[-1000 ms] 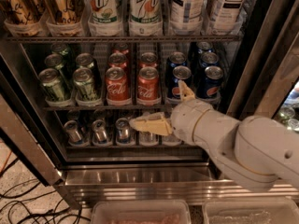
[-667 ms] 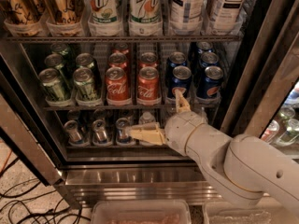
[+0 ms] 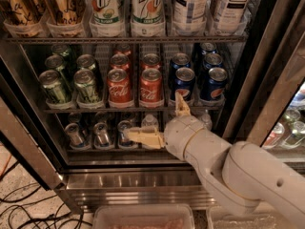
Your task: Pick coke can from middle shelf of fridge
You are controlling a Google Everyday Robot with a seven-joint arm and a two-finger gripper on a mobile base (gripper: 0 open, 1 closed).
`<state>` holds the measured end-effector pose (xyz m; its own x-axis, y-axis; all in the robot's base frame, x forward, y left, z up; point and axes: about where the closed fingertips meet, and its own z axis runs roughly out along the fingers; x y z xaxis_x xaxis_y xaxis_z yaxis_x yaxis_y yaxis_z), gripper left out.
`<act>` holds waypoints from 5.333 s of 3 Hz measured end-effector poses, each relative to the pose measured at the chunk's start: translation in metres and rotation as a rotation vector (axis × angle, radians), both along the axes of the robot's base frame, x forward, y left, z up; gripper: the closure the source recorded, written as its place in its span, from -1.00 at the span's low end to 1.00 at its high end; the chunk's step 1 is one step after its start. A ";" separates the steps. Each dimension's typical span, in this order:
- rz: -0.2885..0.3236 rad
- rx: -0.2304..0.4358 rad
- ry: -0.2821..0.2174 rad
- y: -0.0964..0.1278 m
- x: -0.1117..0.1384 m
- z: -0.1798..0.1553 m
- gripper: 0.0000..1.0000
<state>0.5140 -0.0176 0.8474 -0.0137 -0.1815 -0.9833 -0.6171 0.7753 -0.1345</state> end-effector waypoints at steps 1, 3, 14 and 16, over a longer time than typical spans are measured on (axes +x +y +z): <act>-0.015 0.059 -0.028 0.021 -0.008 -0.004 -1.00; -0.001 0.177 -0.084 0.071 -0.021 -0.002 -1.00; -0.019 0.144 -0.159 0.070 0.043 -0.021 -0.54; 0.032 0.121 -0.189 0.083 0.072 -0.011 -0.54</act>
Offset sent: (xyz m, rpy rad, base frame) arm -0.0205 0.0772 -0.0044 0.2399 -0.1077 -0.0249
